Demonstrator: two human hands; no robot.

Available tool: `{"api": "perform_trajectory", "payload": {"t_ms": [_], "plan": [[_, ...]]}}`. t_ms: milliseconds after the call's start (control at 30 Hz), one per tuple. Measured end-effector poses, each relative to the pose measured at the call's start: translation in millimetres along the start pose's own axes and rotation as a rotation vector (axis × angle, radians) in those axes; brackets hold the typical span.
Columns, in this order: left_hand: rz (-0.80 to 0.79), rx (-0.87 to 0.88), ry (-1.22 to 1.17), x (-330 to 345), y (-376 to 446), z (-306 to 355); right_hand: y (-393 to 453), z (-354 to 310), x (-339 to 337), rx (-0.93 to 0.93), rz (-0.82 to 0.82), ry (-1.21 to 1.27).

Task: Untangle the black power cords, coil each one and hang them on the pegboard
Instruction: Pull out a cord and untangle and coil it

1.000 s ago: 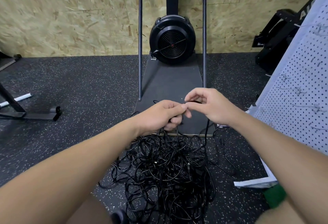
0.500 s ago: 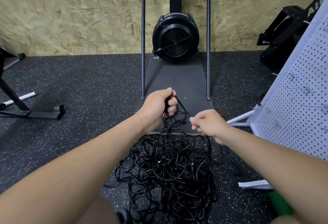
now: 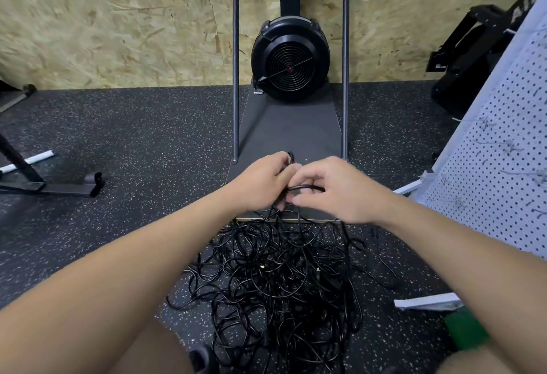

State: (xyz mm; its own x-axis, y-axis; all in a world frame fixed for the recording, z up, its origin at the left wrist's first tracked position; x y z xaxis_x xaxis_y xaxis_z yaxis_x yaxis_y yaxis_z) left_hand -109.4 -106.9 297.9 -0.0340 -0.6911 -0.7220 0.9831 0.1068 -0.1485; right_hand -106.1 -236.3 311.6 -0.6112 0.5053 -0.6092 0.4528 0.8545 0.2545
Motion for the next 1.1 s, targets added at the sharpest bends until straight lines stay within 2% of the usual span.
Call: {"api": "perform_trajectory", "payload": {"t_ms": [67,167,333,467,667,767,833,933,1000,1100], "plan": [[-0.14,-0.052,-0.155,8.1,-1.5,-0.2,-1.3,1.5,-17.2,-0.014,0.103,0.003],[-0.305,-0.084,-0.311,14.8,-6.3,2.7,-1.0,1.1,-33.6,-0.054,0.163,-0.045],[-0.484,-0.122,-0.457,27.6,-15.6,3.1,-12.4,33.5,-65.6,0.046,0.28,0.017],[-0.544,-0.104,-0.557,30.7,-23.2,14.9,-28.8,69.6,-69.8,0.188,0.38,0.145],[-0.534,-0.129,-0.8,24.5,-20.6,27.3,-45.6,118.8,-71.6,0.326,0.489,0.285],[-0.524,-0.15,-0.912,26.0,-16.9,27.7,-49.1,130.4,-72.7,0.38,0.656,0.503],[-0.488,-0.151,-0.952,28.0,-13.3,27.1,-49.1,130.8,-67.6,0.429,0.725,0.539],[-0.397,-0.153,-0.984,26.3,-8.4,26.5,-45.4,129.4,-53.4,0.492,0.637,0.314],[-0.315,-0.12,-0.971,22.0,-2.6,25.2,-34.7,119.9,-39.5,0.477,0.428,0.051],[-0.276,-0.078,-0.996,20.5,3.6,23.0,-12.2,97.1,-15.4,0.39,0.14,-0.302]]}}
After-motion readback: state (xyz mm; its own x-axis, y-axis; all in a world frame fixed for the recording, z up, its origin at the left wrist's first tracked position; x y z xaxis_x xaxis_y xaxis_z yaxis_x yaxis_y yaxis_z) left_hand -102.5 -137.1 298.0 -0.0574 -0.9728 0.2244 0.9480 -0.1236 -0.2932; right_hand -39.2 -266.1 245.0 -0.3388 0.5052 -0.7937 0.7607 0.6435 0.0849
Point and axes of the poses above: each hand's wrist, its own y-axis towards the middle knuckle, its own x-axis out of the palm, z = x × y, the point moved 9 cm from there along y, towards the middle knuckle, and after that the axes turned 15 degrees about -x, right-handed, at the moved point
